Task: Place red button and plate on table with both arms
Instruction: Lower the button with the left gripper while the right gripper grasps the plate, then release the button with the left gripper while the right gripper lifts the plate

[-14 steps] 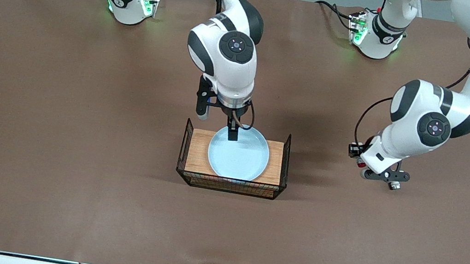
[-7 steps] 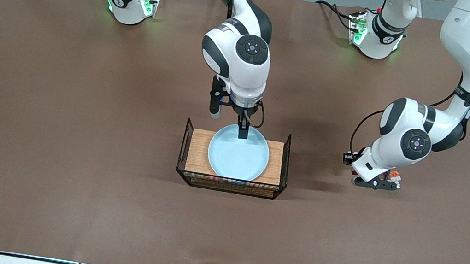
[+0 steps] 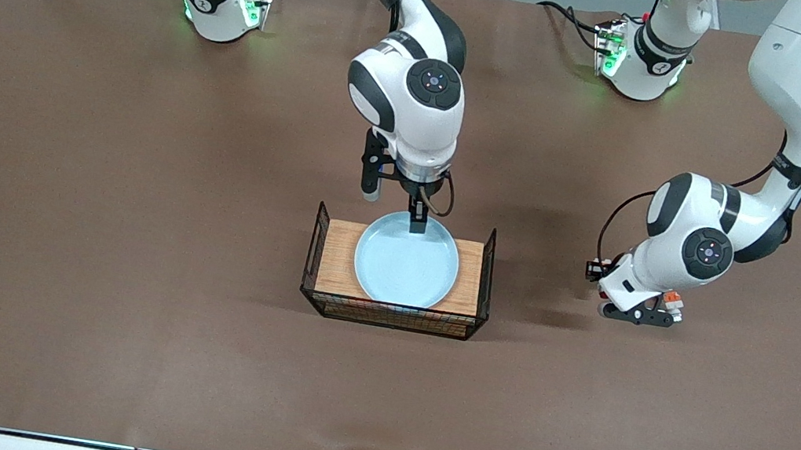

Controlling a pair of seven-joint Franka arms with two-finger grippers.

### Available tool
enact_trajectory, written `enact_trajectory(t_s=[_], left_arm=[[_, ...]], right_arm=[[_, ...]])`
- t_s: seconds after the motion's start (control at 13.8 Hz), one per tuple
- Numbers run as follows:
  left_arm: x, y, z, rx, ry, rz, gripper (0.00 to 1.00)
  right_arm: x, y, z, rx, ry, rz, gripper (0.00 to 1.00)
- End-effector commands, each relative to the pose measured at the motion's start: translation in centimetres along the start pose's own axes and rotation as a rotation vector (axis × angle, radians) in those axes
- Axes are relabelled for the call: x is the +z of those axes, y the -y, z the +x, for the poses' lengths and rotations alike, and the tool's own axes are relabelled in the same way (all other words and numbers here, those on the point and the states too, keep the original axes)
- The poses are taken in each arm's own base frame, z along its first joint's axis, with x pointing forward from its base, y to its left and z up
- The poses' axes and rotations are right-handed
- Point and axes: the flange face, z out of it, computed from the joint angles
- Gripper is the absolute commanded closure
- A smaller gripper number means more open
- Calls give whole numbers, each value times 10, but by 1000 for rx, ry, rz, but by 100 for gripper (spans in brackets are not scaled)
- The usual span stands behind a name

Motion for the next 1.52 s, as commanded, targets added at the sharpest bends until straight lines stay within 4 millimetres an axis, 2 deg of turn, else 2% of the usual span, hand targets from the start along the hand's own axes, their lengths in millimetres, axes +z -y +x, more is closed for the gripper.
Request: enact_trajectory(t_s=[0.0,0.15,0.36,0.58,0.65,0.73,0.87,1.09,1.31,1.45], left_arm=[[10,1,8,24,2,8,72],[14,1,11,23,5,6,70],[24,2,15,21,14,1,69],[33,1,18,20,7,-8,63],[33,1,18,18,7,-8,58],[33,1,18,18,7,-8,50],[23,1,19,20,-8,-6,22],[0,-3,21,19,-47,-5,1],[-33,-7,20,17,-92,2,1],[-64,-8,20,19,-144,5,1]], right_arm=[[-2,0,-9,6,-5,27,28],[-3,0,-9,6,-3,30,45],[-2,0,-9,0,-6,28,60],[-2,-1,-10,-11,-16,39,89],[-4,0,-9,-9,-16,40,95],[-5,0,-9,-11,-14,41,96],[-10,2,-8,-10,-13,46,98],[-25,5,-9,-6,-15,43,99],[-42,3,-8,-7,-43,9,100],[-52,-2,-7,-5,-73,-35,100]])
